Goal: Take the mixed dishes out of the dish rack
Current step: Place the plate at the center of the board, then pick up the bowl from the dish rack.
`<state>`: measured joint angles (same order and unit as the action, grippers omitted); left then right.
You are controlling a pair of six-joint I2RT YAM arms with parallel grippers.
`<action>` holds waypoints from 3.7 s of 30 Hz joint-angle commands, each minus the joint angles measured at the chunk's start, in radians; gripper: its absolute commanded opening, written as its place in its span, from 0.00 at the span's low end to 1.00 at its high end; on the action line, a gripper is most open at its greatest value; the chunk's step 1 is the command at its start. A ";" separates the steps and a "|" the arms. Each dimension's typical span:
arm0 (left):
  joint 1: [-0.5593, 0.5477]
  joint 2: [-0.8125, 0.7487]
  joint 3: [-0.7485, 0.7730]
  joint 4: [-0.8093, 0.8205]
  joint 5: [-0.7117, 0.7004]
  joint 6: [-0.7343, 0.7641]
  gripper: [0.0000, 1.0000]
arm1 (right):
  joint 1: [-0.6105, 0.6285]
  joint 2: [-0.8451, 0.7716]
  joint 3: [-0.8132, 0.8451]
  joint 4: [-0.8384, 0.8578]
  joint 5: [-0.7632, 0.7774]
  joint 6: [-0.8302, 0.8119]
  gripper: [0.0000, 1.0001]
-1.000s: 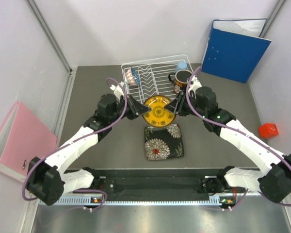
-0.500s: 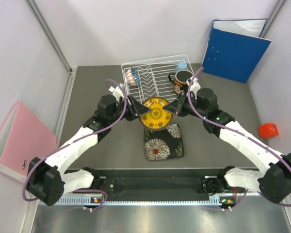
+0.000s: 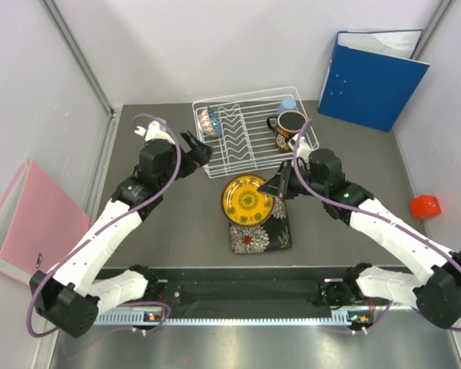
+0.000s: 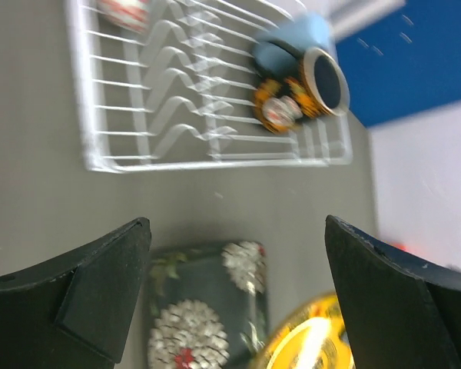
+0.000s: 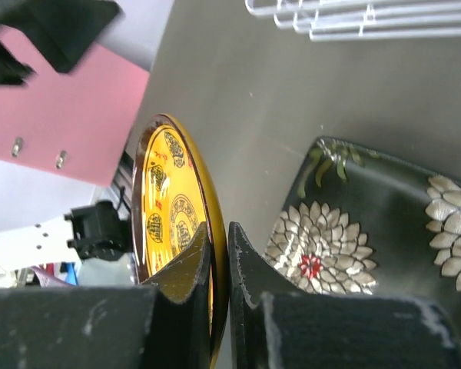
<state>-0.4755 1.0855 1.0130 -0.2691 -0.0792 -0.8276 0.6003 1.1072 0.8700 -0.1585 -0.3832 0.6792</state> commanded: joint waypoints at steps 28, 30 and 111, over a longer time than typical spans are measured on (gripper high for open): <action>0.046 -0.210 -0.042 -0.205 -0.303 0.064 0.99 | 0.337 0.721 0.409 0.080 -0.042 -0.095 0.00; 0.048 -0.223 -0.044 -0.216 -0.312 0.070 0.99 | 0.342 0.761 0.428 0.074 -0.037 -0.105 0.00; 0.046 1.191 1.187 -0.335 -0.602 0.347 0.60 | 0.297 -0.072 0.084 -0.158 0.847 -0.287 0.73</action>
<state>-0.4278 2.2826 2.2303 -0.5953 -0.6319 -0.4904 0.9096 1.0252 0.9680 -0.3382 0.4553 0.4095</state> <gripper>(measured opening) 0.599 0.736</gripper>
